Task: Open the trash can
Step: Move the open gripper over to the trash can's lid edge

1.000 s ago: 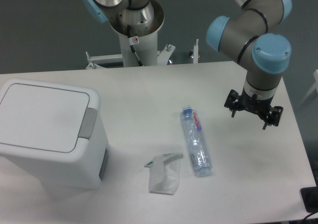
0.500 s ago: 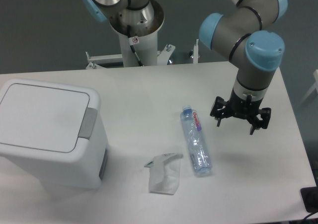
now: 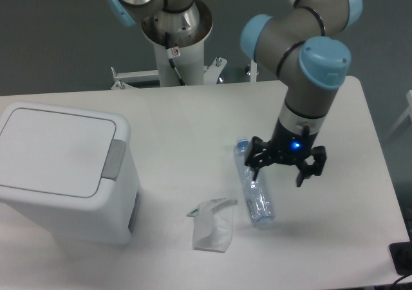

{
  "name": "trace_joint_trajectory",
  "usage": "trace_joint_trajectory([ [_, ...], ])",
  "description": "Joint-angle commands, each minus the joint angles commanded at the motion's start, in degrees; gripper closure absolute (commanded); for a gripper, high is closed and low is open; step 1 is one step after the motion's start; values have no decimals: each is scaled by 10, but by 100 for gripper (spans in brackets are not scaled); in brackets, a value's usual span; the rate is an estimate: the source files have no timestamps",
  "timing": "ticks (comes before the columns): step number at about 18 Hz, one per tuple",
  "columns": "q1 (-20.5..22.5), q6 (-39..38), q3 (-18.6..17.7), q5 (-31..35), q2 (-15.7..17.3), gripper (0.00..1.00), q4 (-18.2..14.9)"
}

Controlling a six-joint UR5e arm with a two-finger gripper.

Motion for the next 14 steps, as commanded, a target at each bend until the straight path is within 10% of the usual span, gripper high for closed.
trace_joint_trajectory([
  [14,-87,-107,13,-89,56,0,0],
])
